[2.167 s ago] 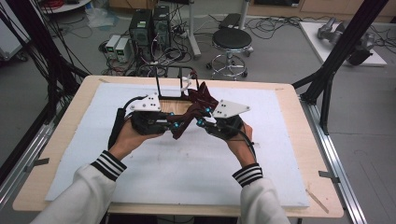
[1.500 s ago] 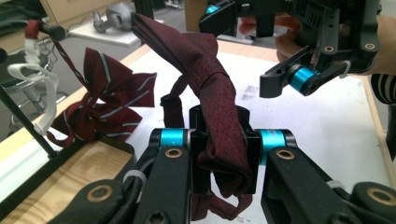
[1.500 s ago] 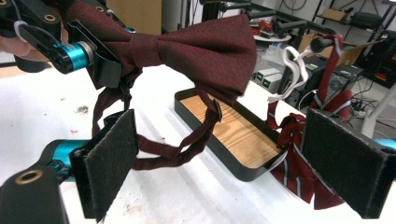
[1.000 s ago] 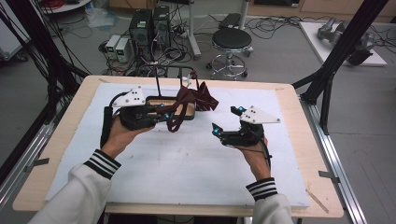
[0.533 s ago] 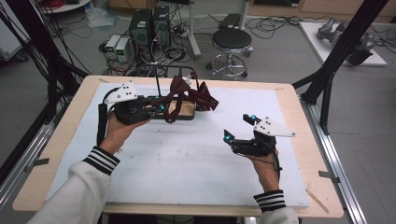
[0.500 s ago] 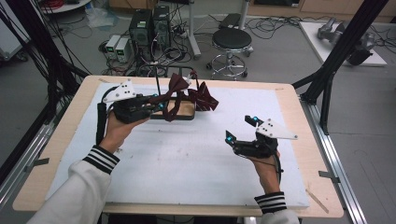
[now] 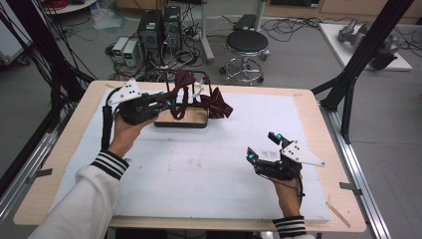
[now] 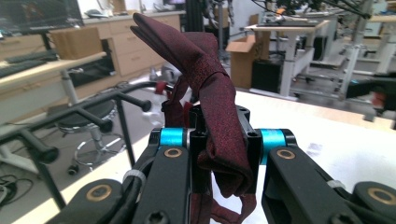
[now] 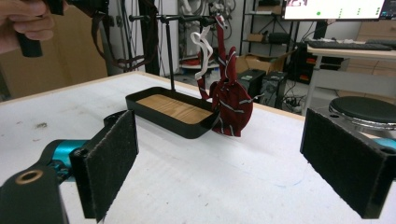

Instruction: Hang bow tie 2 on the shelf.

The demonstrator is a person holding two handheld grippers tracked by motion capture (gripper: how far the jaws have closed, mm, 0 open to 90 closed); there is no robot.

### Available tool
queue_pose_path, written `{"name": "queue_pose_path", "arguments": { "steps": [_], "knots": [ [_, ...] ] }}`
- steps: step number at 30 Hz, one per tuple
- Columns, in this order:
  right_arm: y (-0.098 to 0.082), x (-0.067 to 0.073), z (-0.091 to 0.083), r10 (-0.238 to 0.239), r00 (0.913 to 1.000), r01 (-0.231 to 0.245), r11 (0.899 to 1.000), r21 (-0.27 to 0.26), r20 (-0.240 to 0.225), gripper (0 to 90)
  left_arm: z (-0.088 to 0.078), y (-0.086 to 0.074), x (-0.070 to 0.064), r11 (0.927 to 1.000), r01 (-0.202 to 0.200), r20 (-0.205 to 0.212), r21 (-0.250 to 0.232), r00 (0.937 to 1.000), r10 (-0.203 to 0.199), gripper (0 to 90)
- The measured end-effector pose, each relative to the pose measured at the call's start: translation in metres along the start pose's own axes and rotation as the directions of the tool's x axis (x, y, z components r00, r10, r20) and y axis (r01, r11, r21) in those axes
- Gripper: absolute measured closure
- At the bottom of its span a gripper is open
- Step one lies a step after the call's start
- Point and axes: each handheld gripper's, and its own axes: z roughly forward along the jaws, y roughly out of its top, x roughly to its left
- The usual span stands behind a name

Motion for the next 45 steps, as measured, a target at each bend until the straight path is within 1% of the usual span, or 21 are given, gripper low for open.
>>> {"name": "queue_pose_path", "arguments": {
  "steps": [1,4,8,9,10,16,17,21,24,25,28,29,32,33,34,36,39,40,41,44,45],
  "knots": [
    [-0.002,0.001,-0.001,-0.005,1.0000,0.005,1.000,-0.006,0.007,10.6,0.001,0.000,0.003,0.9999,0.004,-0.008,-0.012,1.0000,-0.004,79.2],
    [-0.006,0.002,-0.003,-0.015,0.9998,0.015,1.000,-0.009,0.016,10.6,0.002,0.000,0.006,0.9998,0.004,-0.016,-0.020,0.9999,-0.004,79.2],
    [-0.015,0.004,-0.009,-0.020,0.9993,0.021,0.999,-0.033,0.032,10.6,0.004,0.000,0.012,0.9996,0.004,-0.034,-0.029,0.9994,-0.005,79.2],
    [-0.015,0.004,-0.010,-0.015,0.9993,0.015,1.000,-0.015,0.034,10.6,0.007,-0.001,0.015,0.9994,0.005,-0.035,-0.033,0.9994,-0.006,79.2],
    [-0.015,0.004,-0.010,-0.013,0.9994,0.013,1.000,-0.012,0.032,10.6,0.007,-0.001,0.015,0.9994,0.005,-0.035,-0.033,0.9994,-0.006,79.2],
    [-0.014,0.005,-0.014,-0.021,0.9990,0.023,0.999,-0.048,0.040,10.6,0.013,-0.003,0.020,0.9991,0.005,-0.064,-0.042,0.9979,-0.007,79.2],
    [-0.014,0.005,-0.015,-0.020,0.9988,0.022,0.999,-0.047,0.045,10.6,0.013,-0.004,0.021,0.9988,0.007,-0.071,-0.048,0.9974,-0.011,79.2],
    [-0.014,0.004,-0.015,-0.030,0.9978,0.033,0.998,-0.054,0.058,10.6,0.017,-0.008,0.025,0.9993,0.012,-0.091,-0.035,0.9958,-0.015,79.2],
    [-0.014,0.004,-0.016,-0.026,0.9979,0.029,0.998,-0.051,0.059,10.6,0.018,-0.010,0.028,0.9988,0.023,-0.092,-0.043,0.9954,-0.027,79.2],
    [-0.014,0.004,-0.016,-0.024,0.9979,0.027,0.998,-0.050,0.060,10.6,0.019,-0.012,0.030,0.9988,0.026,-0.104,-0.042,0.9941,-0.030,79.2],
    [-0.014,0.003,-0.016,-0.029,0.9974,0.033,0.998,-0.049,0.066,10.6,0.021,-0.014,0.033,0.9986,0.032,-0.114,-0.041,0.9928,-0.036,79.2],
    [-0.014,0.002,-0.017,-0.029,0.9974,0.032,0.999,-0.044,0.066,10.6,0.023,-0.017,0.034,0.9987,0.035,-0.125,-0.037,0.9914,-0.040,79.2],
    [-0.014,0.001,-0.018,-0.031,0.9972,0.034,0.998,-0.044,0.069,10.6,0.025,-0.018,0.035,0.9989,0.034,-0.137,-0.033,0.9898,-0.038,79.2],
    [-0.014,0.001,-0.019,-0.029,0.9973,0.032,0.999,-0.043,0.068,10.6,0.028,-0.020,0.036,0.9990,0.032,-0.153,-0.031,0.9876,-0.036,79.2],
    [-0.014,0.001,-0.019,-0.029,0.9973,0.032,0.999,-0.043,0.068,10.6,0.028,-0.020,0.036,0.9990,0.032,-0.153,-0.031,0.9876,-0.036,79.2],
    [-0.014,0.001,-0.020,-0.034,0.9970,0.038,0.998,-0.047,0.070,10.6,0.029,-0.022,0.037,0.9991,0.036,-0.175,-0.022,0.9839,-0.039,79.2],
    [-0.014,0.002,-0.022,-0.033,0.9969,0.037,0.998,-0.045,0.072,10.6,0.031,-0.025,0.041,0.9988,0.047,-0.195,-0.012,0.9796,-0.048,79.2],
    [-0.014,0.002,-0.022,-0.035,0.9967,0.039,0.998,-0.053,0.073,10.6,0.031,-0.025,0.041,0.9988,0.047,-0.195,-0.012,0.9796,-0.048,79.2],
    [-0.015,0.003,-0.024,-0.039,0.9966,0.044,0.997,-0.068,0.073,10.6,0.032,-0.027,0.042,0.9986,0.053,-0.204,-0.009,0.9775,-0.053,79.2],
    [-0.017,0.003,-0.027,-0.031,0.9965,0.035,0.998,-0.054,0.077,10.6,0.033,-0.028,0.042,0.9986,0.053,-0.208,0.001,0.9769,-0.051,79.2],
    [-0.019,0.003,-0.029,-0.033,0.9961,0.038,0.998,-0.056,0.081,10.6,0.035,-0.029,0.042,0.9985,0.053,-0.219,0.012,0.9745,-0.049,79.2]
  ]
}}
